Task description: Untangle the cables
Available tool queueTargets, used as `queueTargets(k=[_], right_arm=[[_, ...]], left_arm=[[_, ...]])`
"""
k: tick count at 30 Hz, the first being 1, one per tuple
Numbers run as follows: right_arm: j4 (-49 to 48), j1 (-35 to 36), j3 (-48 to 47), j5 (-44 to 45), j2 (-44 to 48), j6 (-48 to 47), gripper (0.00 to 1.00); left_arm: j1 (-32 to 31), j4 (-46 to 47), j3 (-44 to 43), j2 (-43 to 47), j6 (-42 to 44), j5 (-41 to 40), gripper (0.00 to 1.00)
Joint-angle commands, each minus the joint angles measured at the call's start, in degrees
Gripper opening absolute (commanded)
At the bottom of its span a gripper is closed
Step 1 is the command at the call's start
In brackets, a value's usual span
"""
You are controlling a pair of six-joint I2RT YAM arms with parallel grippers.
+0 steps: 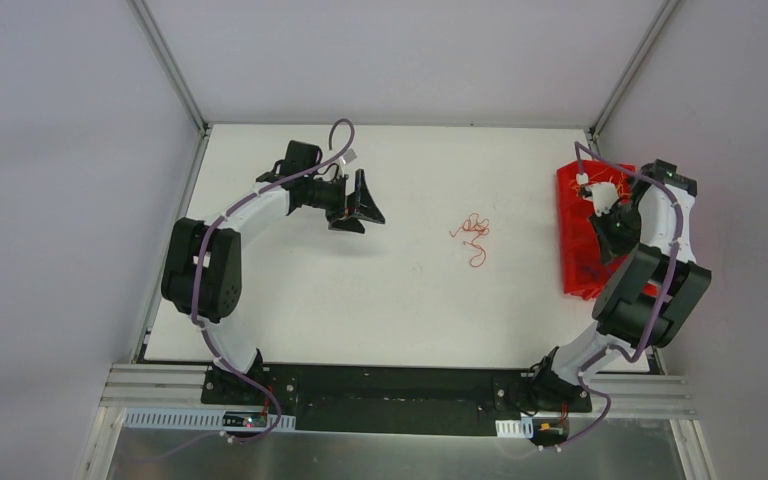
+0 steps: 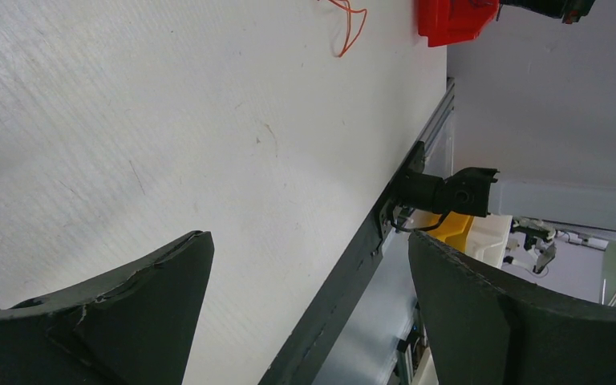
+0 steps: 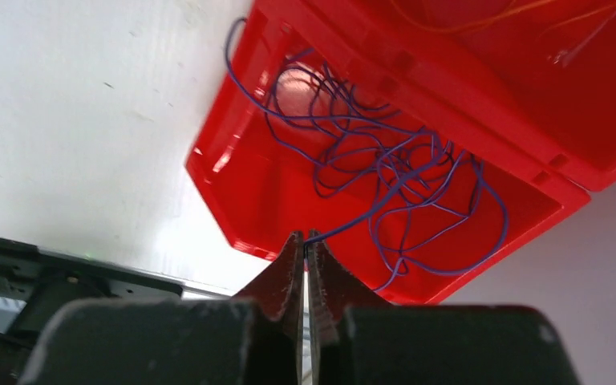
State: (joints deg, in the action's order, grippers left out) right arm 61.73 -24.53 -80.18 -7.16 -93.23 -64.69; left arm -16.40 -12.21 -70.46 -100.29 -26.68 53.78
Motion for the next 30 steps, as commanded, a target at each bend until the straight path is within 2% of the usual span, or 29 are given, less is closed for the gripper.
queueTargets(k=[1, 6, 9, 11, 12, 16, 21, 25, 30], right_arm=[[4.5, -1.9, -2.0, 3.5, -4.7, -8.9, 0.00], [0.2, -2.3, 0.9, 8.7, -7.9, -7.2, 0.00], [-1.1, -1.5, 2.0, 8.3, -7.4, -5.4, 0.00], [-1.3, 0.1, 2.3, 8.1, -6.9, -3.6, 0.06], [-1.4, 0.8, 2.4, 7.9, -6.5, -2.5, 0.13], [-0.3, 1.9, 0.3, 5.9, -6.5, 1.3, 0.29], [6.0, 1.9, -5.2, 1.5, -6.0, 4.1, 0.34], [7.8, 2.1, -5.4, -2.1, -3.8, 3.8, 0.41], [6.9, 4.3, -4.6, -3.3, -5.1, 5.7, 0.41]], left_arm=[[0.6, 1.6, 0.6, -0.6, -0.7, 1.8, 0.95], [0.8, 1.7, 0.8, -0.8, -0.7, 1.6, 0.95], [0.8, 1.9, 0.7, -1.5, -1.2, 1.8, 0.95], [0.8, 1.9, 0.6, -1.7, -1.3, 1.9, 0.95], [0.8, 2.0, 0.4, -1.8, -1.4, 1.9, 0.95], [0.8, 1.9, 0.3, -1.6, -1.4, 2.0, 0.95], [0.8, 2.1, 1.0, -1.3, -1.3, 1.9, 0.95], [0.8, 2.6, 1.1, -1.5, -1.6, 2.2, 0.95], [0.8, 2.9, 0.8, -2.0, -2.0, 2.8, 0.94]])
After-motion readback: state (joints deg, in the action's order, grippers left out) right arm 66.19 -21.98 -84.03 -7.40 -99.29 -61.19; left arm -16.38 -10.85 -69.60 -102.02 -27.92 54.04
